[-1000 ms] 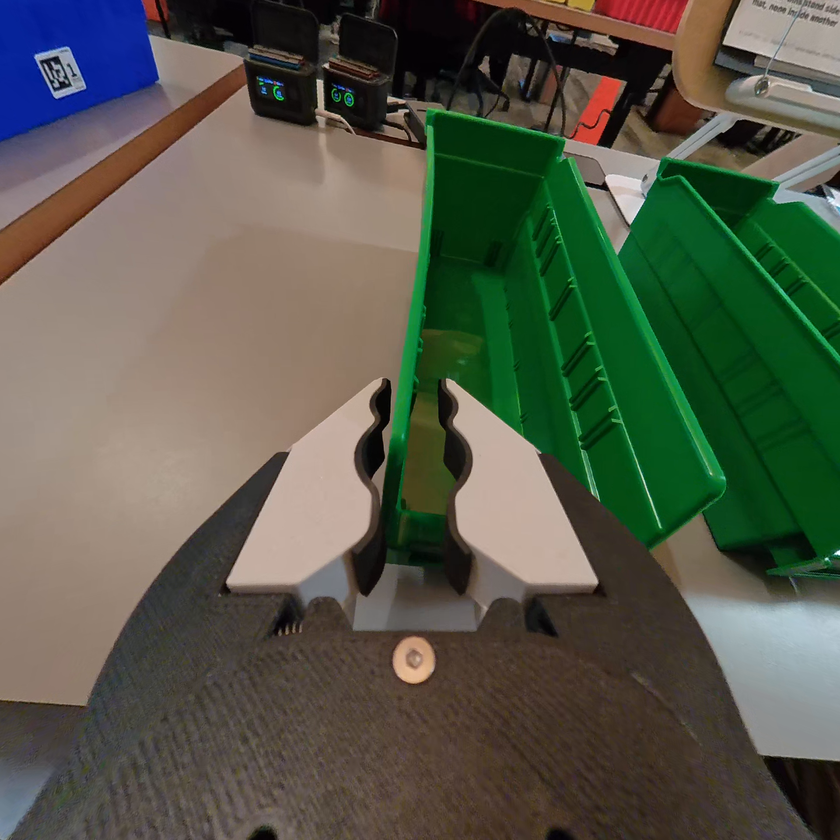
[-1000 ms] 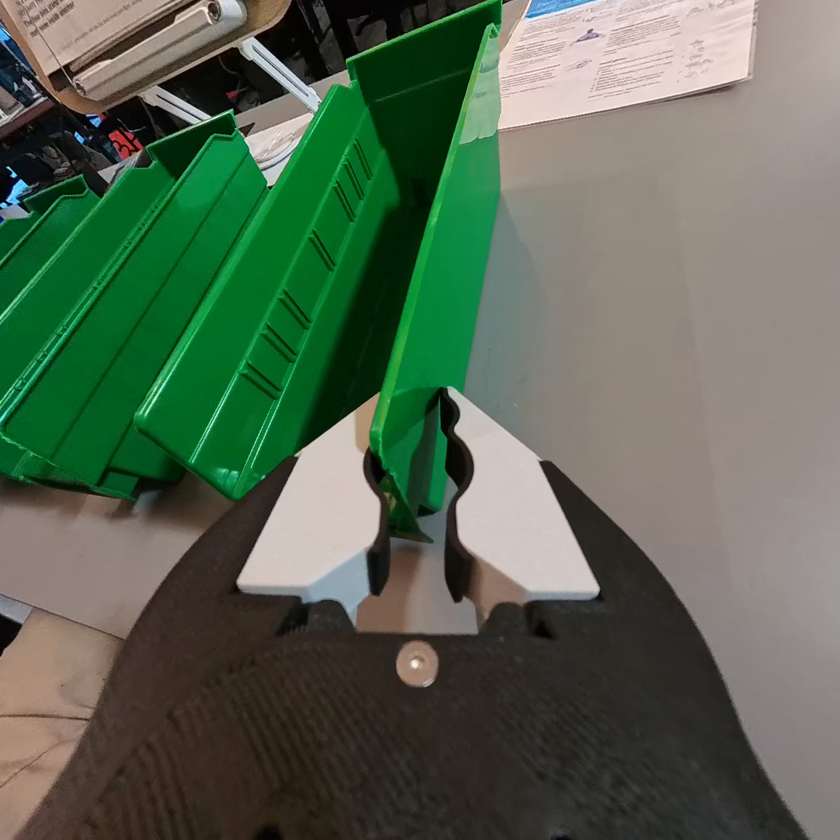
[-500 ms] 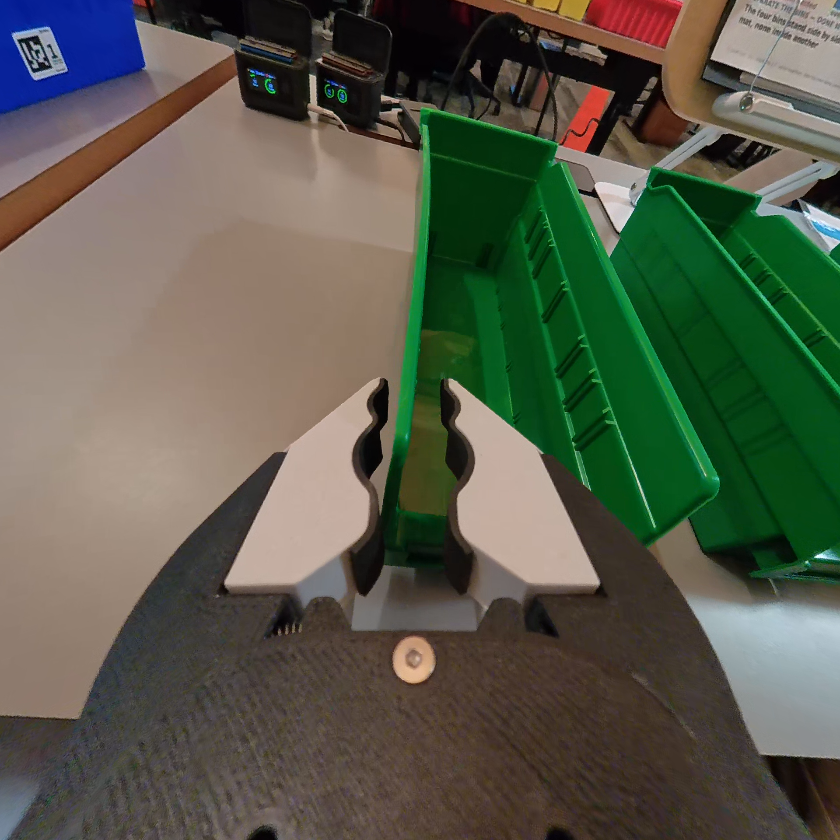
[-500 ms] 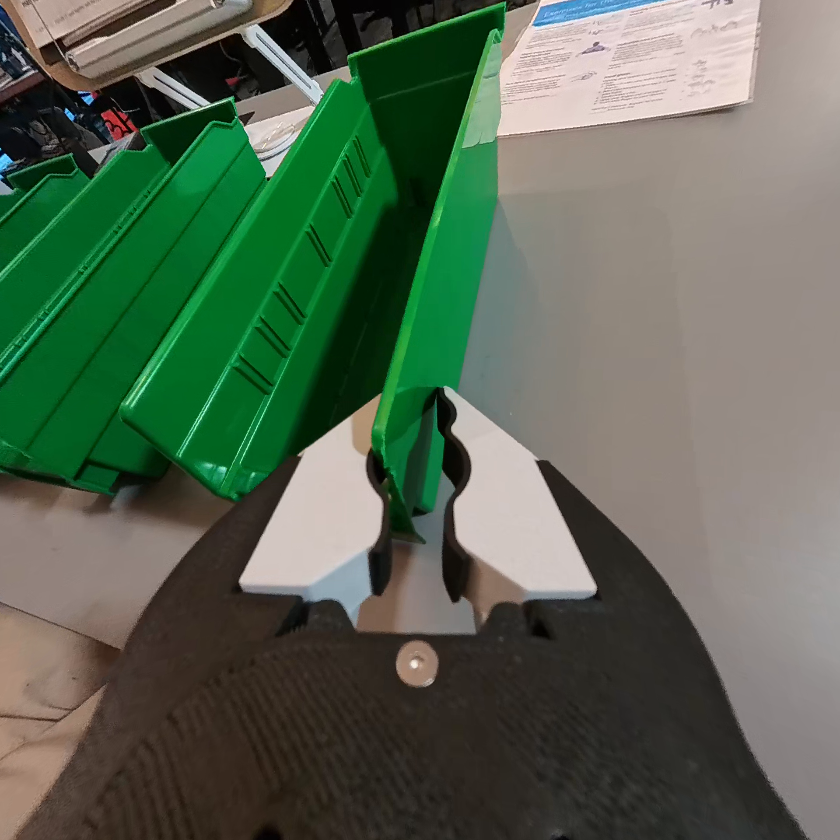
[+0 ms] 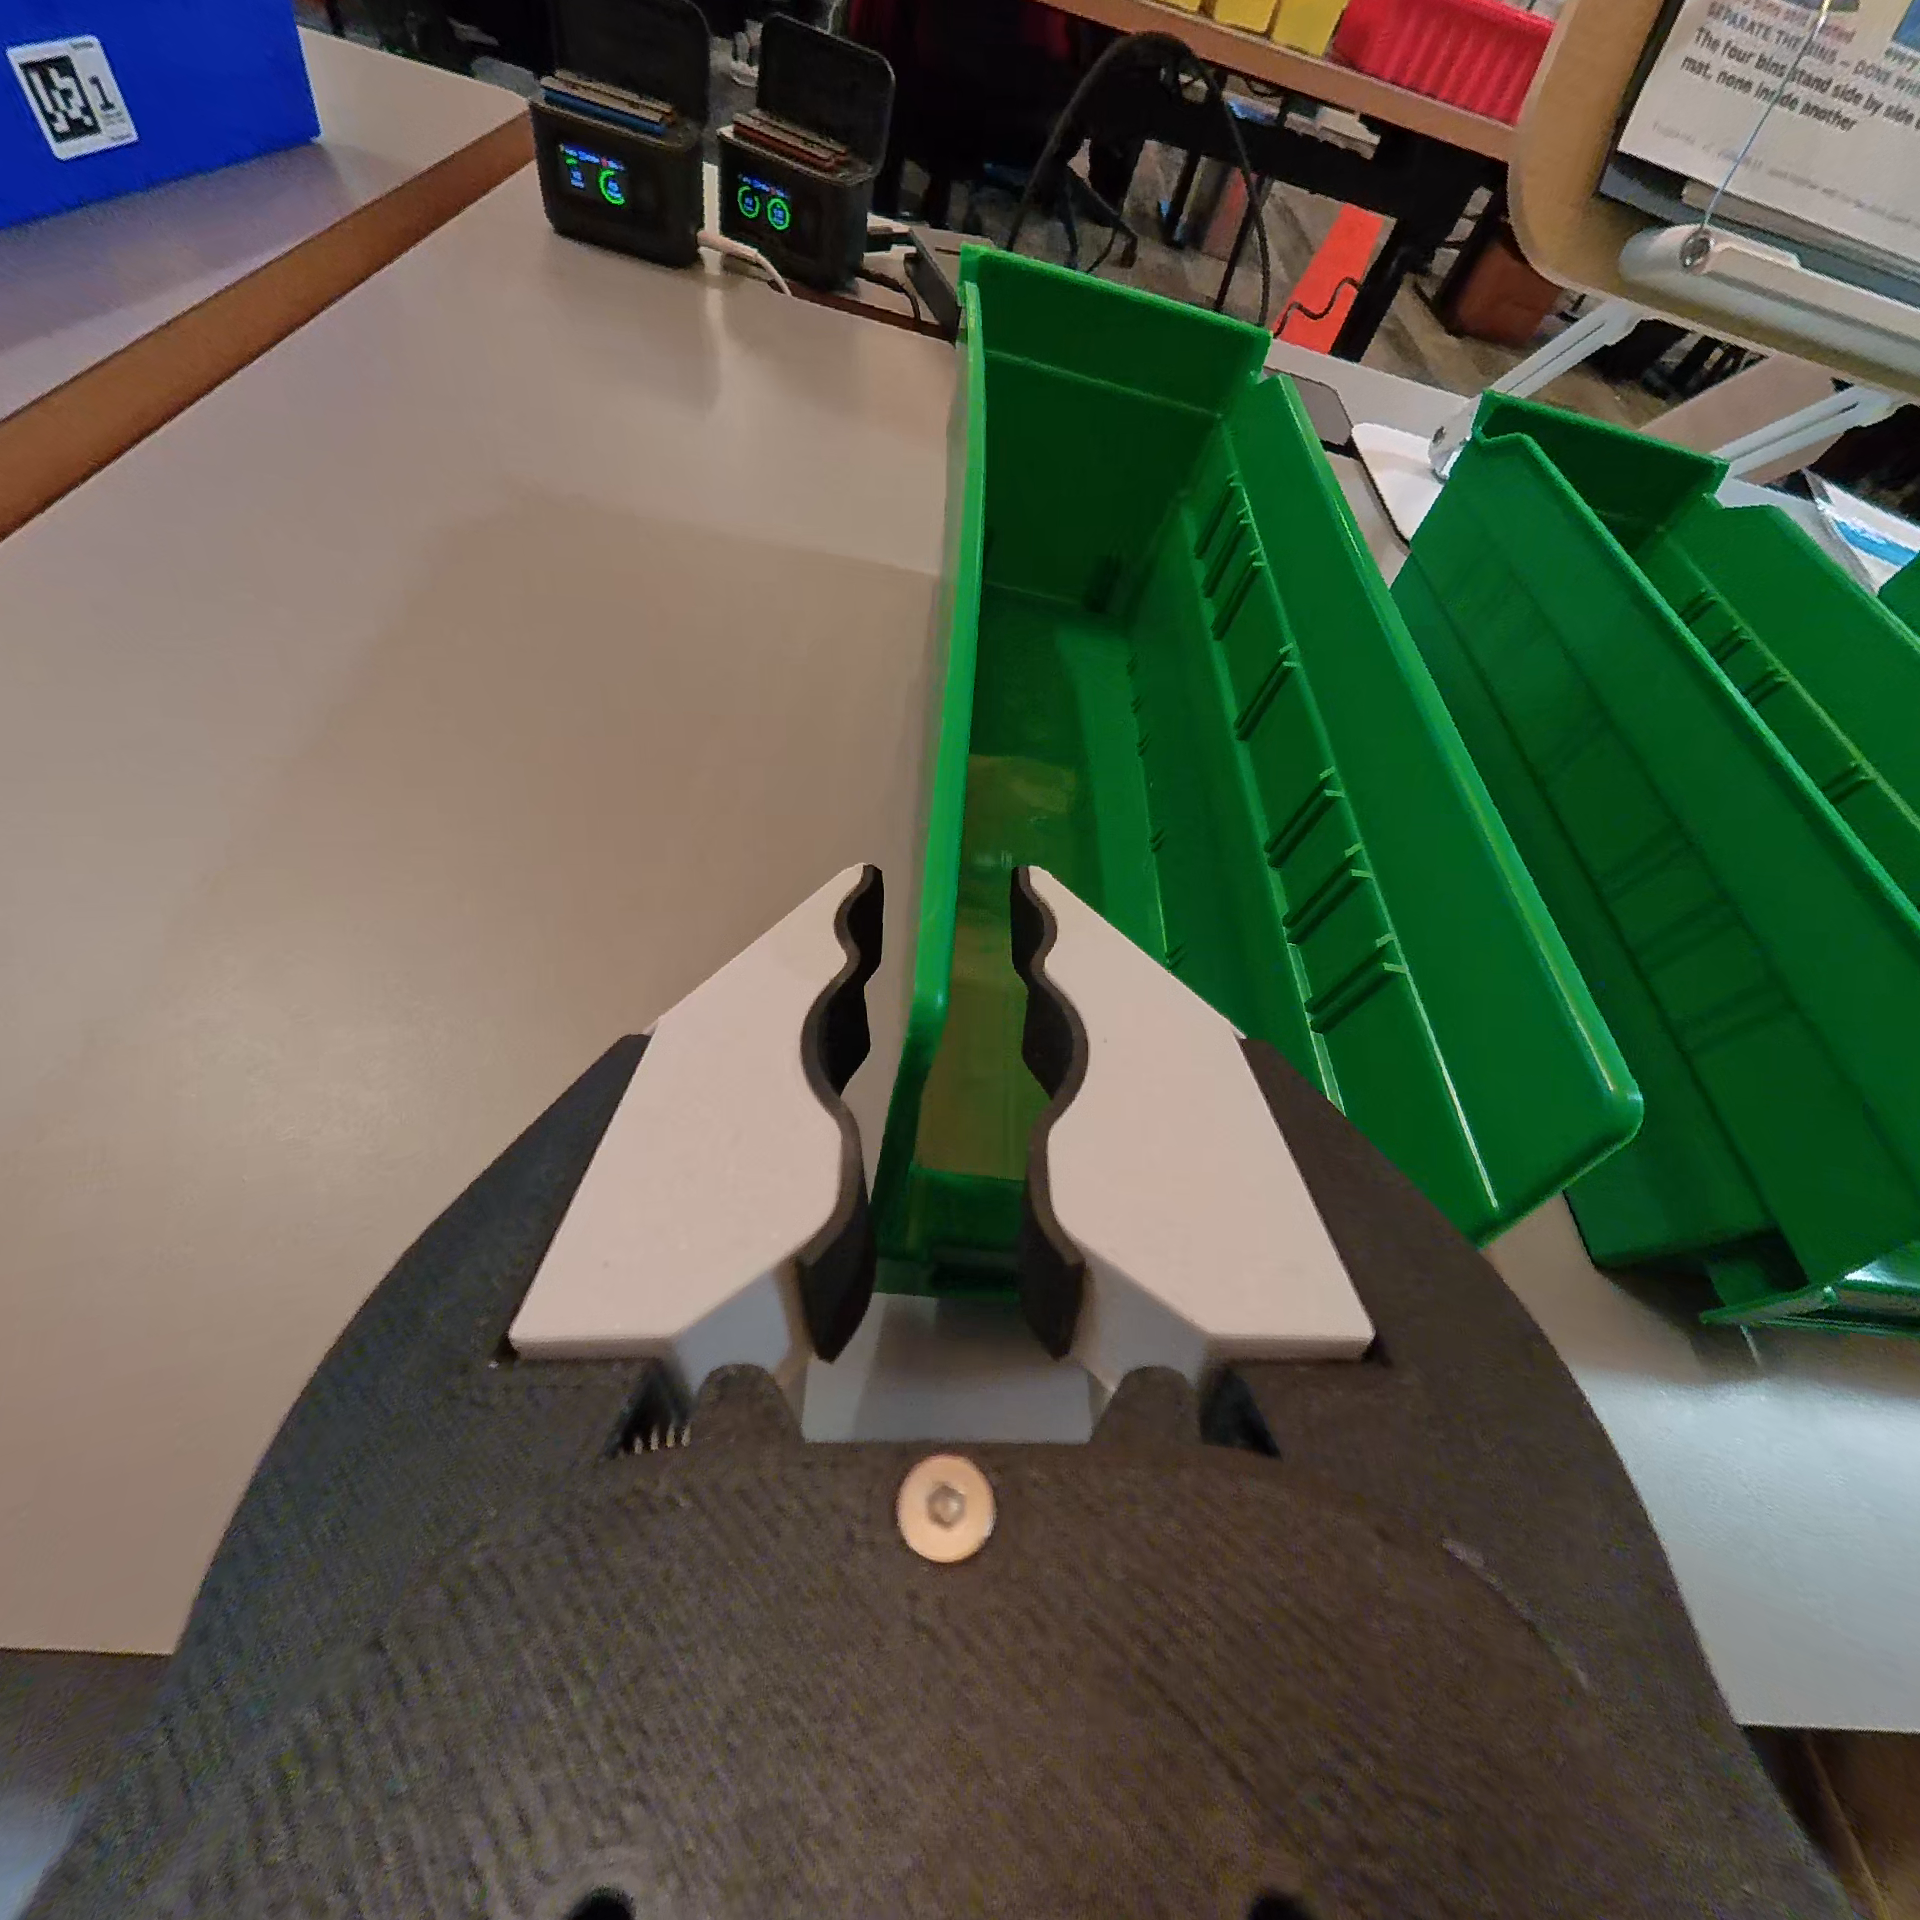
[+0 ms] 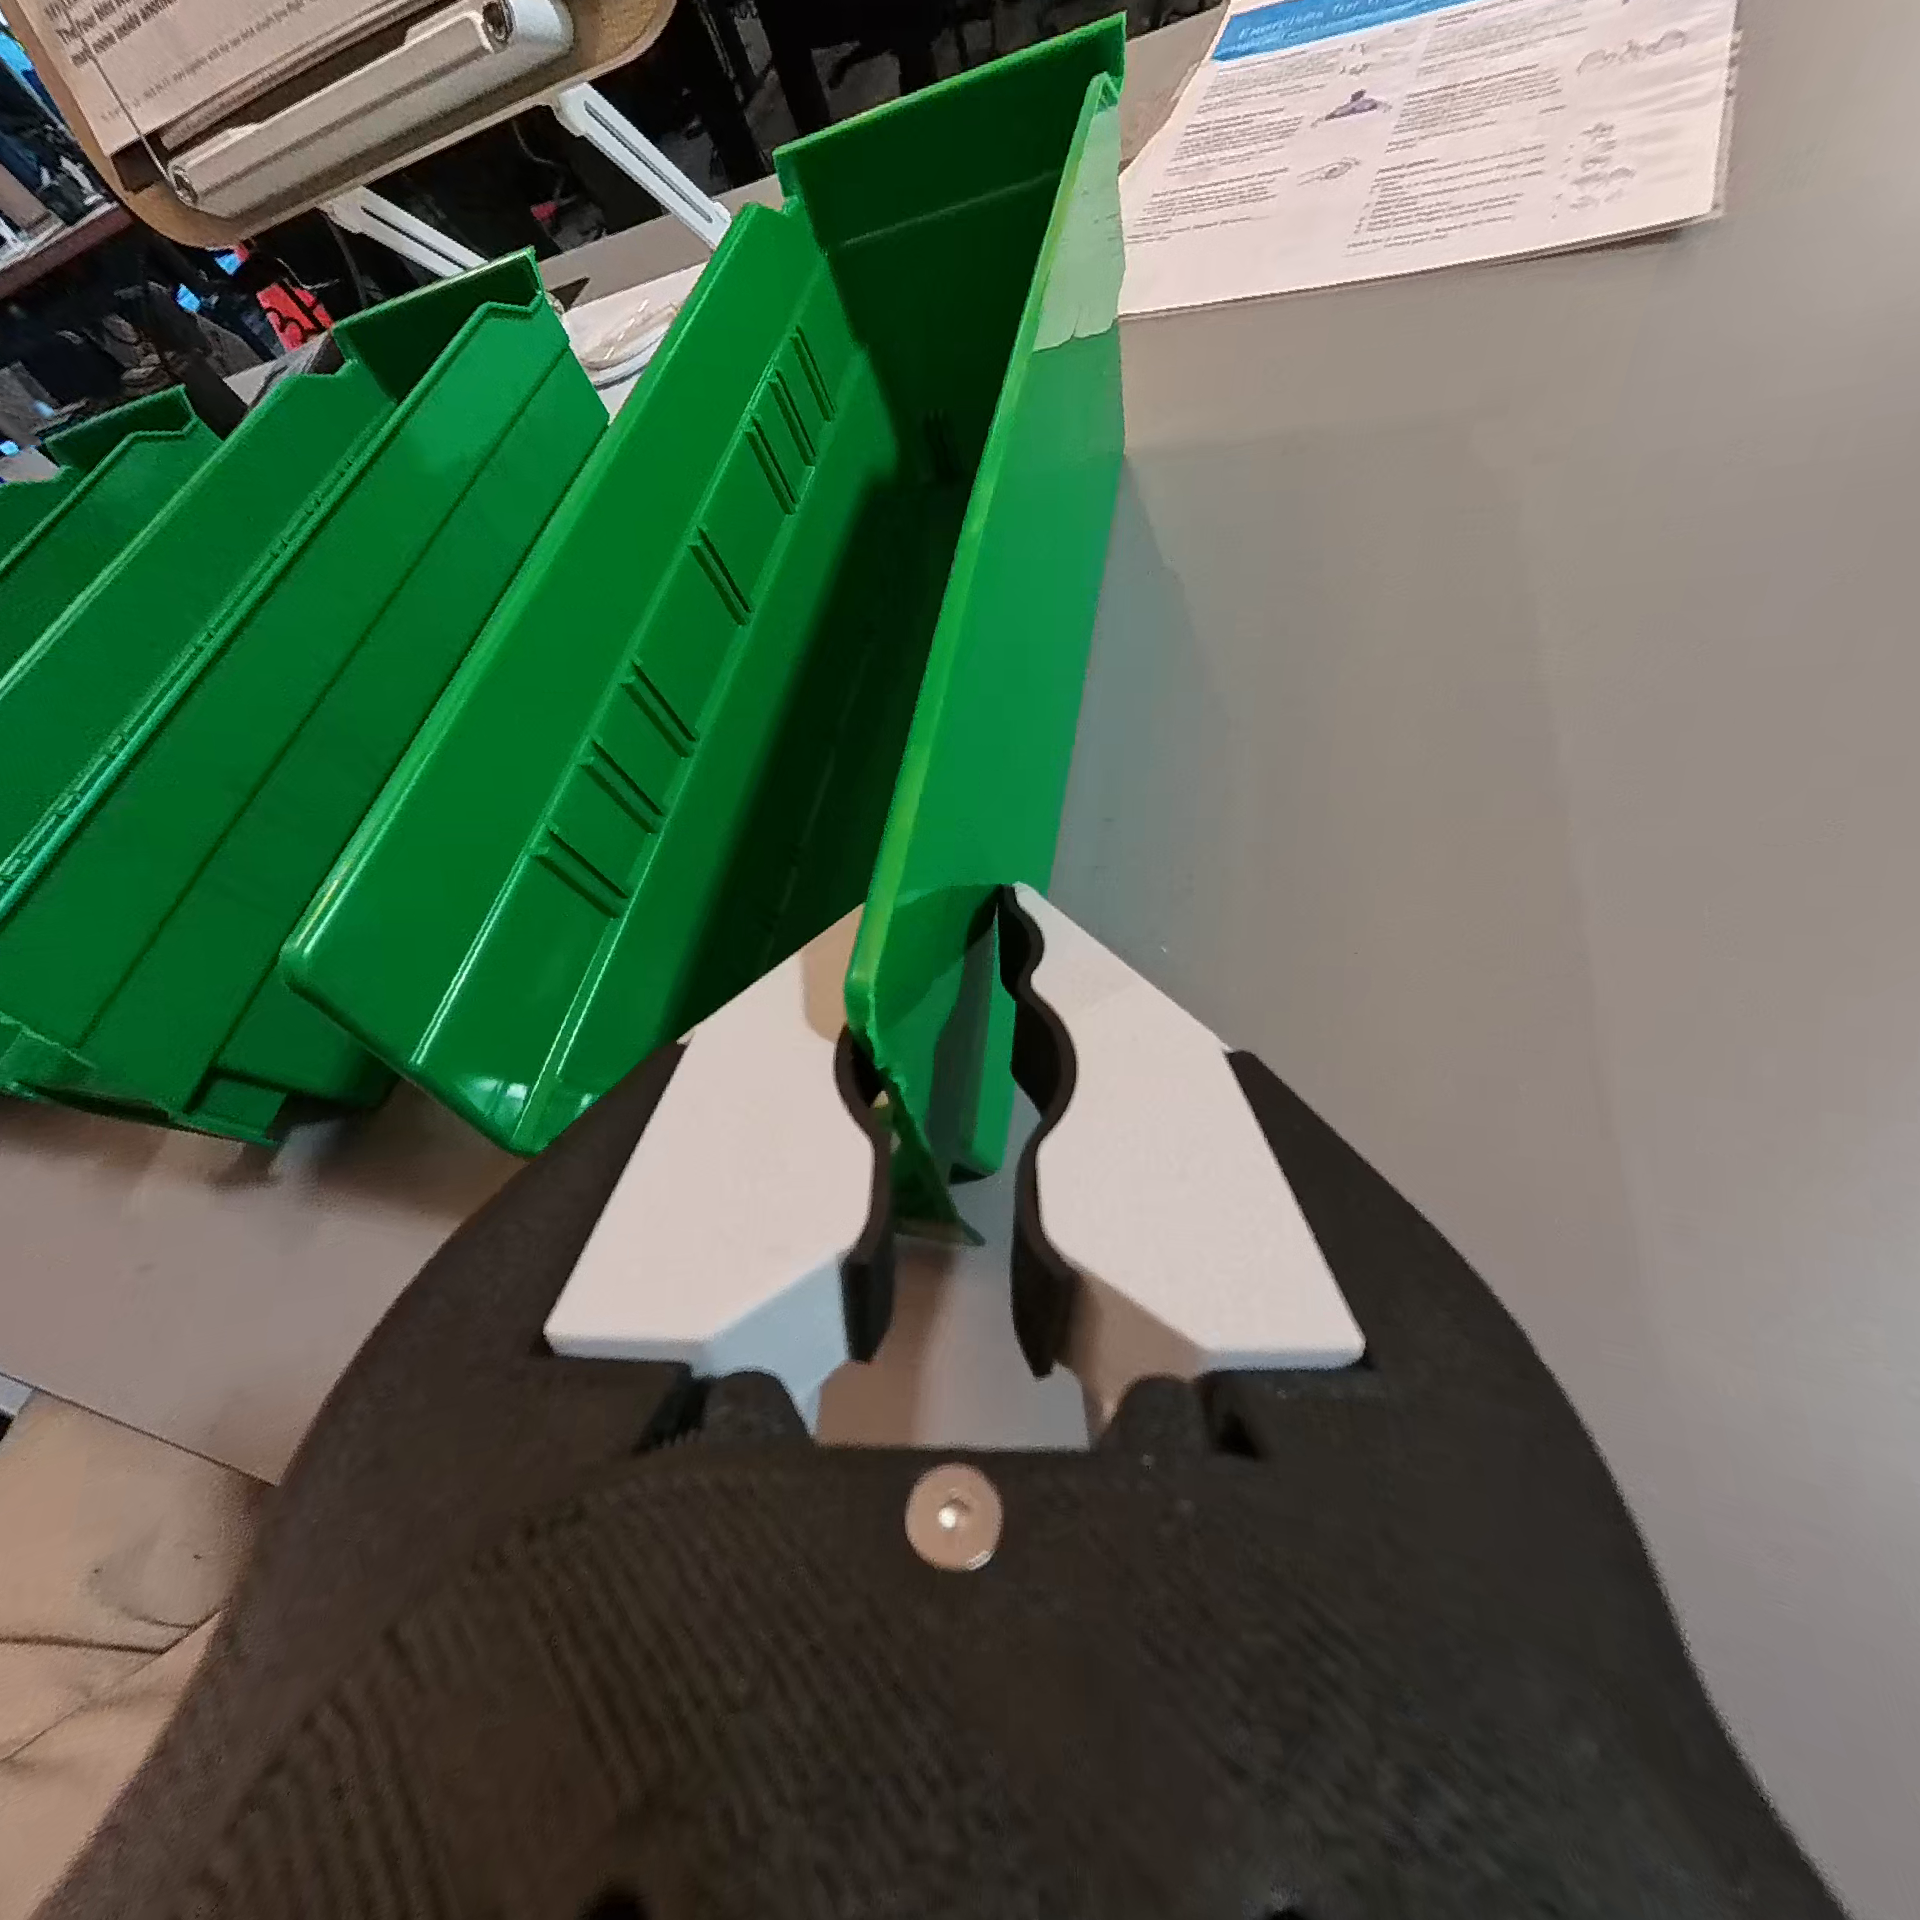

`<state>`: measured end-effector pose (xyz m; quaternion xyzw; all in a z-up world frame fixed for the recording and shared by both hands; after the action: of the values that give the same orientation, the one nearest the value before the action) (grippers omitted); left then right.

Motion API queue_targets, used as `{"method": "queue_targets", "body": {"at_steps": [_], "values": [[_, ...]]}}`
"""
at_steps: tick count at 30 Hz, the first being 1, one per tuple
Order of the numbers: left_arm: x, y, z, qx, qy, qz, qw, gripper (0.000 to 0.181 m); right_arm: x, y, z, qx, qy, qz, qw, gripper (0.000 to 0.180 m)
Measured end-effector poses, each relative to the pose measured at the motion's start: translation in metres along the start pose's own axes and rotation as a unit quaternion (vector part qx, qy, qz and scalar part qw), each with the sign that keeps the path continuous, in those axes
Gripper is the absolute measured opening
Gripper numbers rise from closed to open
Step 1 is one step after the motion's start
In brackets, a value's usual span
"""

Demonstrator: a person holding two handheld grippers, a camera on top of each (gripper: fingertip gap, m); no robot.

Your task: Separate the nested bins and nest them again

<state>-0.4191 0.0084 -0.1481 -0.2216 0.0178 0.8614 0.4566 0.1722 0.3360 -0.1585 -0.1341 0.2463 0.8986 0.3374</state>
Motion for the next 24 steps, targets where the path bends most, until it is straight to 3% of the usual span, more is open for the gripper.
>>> {"method": "queue_targets", "body": {"at_steps": [1, 7, 13, 19, 22, 24], "values": [[0.000, 0.000, 0.000, 0.000, 0.000, 0.000, 1.000, 0.024, 0.000, 0.000, 0.000, 0.000, 0.000, 0.000, 1.000, 0.015], [0.001, 0.000, 0.000, -0.002, 0.001, -0.001, 1.000, 0.025, 0.000, 0.000, 0.000, 0.007, -0.001, 0.004, 1.000, 0.017], [-0.003, -0.006, 0.005, 0.009, -0.021, -0.024, 0.999, 0.032, -0.013, 0.005, 0.013, 0.032, -0.056, 0.029, 0.997, 0.039], [-0.020, -0.010, 0.026, 0.015, -0.125, -0.034, 0.991, 0.036, -0.065, 0.078, 0.061, -0.189, -0.219, 0.015, 0.957, 0.046], [-0.018, -0.012, 0.026, 0.020, -0.124, -0.026, 0.992, 0.036, -0.064, 0.132, 0.057, -0.217, -0.254, 0.083, 0.939, 0.046], [-0.015, -0.013, 0.023, 0.031, -0.112, -0.021, 0.993, 0.036, -0.050, 0.165, 0.044, -0.226, -0.236, 0.133, 0.936, 0.045]]}}
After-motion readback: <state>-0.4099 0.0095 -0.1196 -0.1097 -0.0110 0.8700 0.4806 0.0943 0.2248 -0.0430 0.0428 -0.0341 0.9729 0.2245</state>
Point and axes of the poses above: each gripper's, where its closed fingertips meet, x out along the fingers, z out of its top, y = z × x across the jaws, the point moved 6 cm from there along -x, back along the fingers, and after that the axes turned 6 degrees about z, right-handed, at the moved point
